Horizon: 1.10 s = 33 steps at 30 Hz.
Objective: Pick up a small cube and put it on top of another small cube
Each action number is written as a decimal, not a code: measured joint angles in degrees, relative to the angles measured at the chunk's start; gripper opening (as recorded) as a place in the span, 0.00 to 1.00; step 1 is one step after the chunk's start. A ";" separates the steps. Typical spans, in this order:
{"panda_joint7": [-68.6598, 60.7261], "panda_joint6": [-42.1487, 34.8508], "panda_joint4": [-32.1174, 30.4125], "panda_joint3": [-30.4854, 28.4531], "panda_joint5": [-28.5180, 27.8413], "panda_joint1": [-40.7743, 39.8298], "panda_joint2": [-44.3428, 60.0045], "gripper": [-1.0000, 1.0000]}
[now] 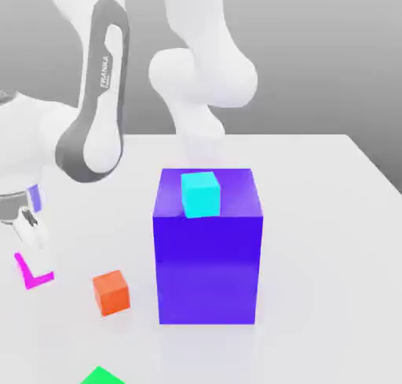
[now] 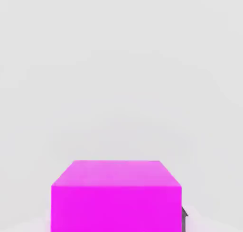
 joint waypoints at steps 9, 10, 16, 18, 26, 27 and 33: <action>2.42 -5.98 8.78 4.66 -2.09 5.76 2.82 0.00; 2.68 -6.64 9.76 5.17 -2.32 6.44 3.12 0.00; 4.25 -10.59 15.61 8.13 -3.71 10.88 4.94 0.00; 4.79 -11.90 17.56 9.15 -4.23 12.40 5.53 0.00; 5.65 -5.38 18.98 8.94 -5.33 13.72 13.45 1.00; 5.65 -5.38 18.98 8.94 -5.33 13.72 13.45 1.00; 5.24 -10.15 18.70 8.99 -4.72 13.81 8.39 1.00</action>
